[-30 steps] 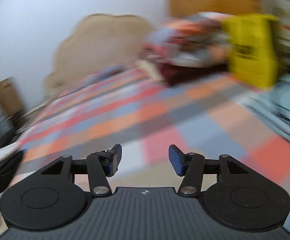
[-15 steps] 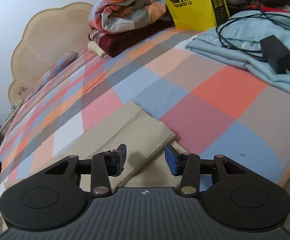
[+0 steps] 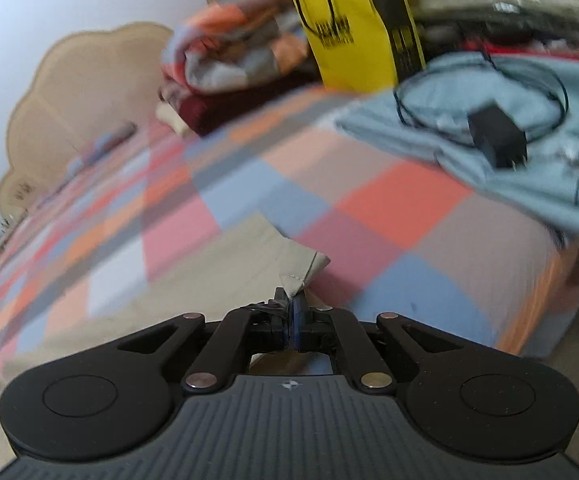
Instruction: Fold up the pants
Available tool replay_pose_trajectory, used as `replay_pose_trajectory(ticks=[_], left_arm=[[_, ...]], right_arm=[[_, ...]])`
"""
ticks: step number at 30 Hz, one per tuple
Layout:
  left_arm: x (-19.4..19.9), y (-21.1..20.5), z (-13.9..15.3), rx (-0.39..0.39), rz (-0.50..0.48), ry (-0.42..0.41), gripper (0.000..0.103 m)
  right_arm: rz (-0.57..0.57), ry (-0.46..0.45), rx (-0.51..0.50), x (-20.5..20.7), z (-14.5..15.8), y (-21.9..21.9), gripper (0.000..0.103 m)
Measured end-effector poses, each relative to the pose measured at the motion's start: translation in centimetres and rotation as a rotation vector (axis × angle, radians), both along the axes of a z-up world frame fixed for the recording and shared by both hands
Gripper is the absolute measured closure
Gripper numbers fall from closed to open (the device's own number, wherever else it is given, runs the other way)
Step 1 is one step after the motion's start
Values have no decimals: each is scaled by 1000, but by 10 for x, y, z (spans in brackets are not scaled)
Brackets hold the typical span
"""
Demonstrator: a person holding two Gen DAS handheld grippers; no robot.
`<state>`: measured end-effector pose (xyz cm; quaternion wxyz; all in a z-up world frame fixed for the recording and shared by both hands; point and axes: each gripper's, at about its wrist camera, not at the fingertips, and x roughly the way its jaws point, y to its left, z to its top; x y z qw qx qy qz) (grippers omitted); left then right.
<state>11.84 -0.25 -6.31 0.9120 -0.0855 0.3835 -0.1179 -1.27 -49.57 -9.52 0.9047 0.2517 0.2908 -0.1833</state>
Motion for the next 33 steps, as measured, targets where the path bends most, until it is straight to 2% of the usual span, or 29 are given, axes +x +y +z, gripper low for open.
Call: replay_pose_trajectory(ticks=[2,3,5,6,10,12,17,20,24,25,26,27,28,31,33], left_arm=[[-2,-1,3,12,-5,-2,62],[-4,-1,5,16,-8,-2,62],[-7,1,8,18,-17,-3,58],[-9,2,10,14,-22,-5,58],[-16,-5,17,-2,-62,-16,58],[-18,-13,21,-6,-92,-26,58],[-20,-31,24,46,-129,-61,56],[-17,-31,18,53,-117,-46,56],[-13,-22,8,56,-86,-14,56],[-11,-20,7,53,-80,-12,56],[-11,-18,7,48,-78,-12,56],[-9,-17,6,43,-76,-11,56],[-8,-16,5,42,-74,-12,56],[-9,-19,2,58,-77,-17,55],[-11,-20,2,65,-80,-24,55]], right_arm=[[2,9,13,2,-8,1,97],[-2,2,34,1,-9,-1,84],[-22,-38,78,-5,-5,-4,72],[-27,-59,85,-9,0,-4,70],[-22,-89,30,-16,13,-1,54],[-15,-111,23,-11,17,-3,31],[99,-152,16,38,17,-8,4],[157,-123,-9,74,9,-10,3],[169,-70,-12,105,-6,-18,3],[177,-70,-9,108,-8,-20,7],[197,-72,-3,110,-9,-20,48],[215,-77,2,110,-8,-20,97],[204,-90,-6,109,-7,-19,103],[150,-111,-32,105,-7,-21,103],[156,-133,-23,102,-6,-24,103]])
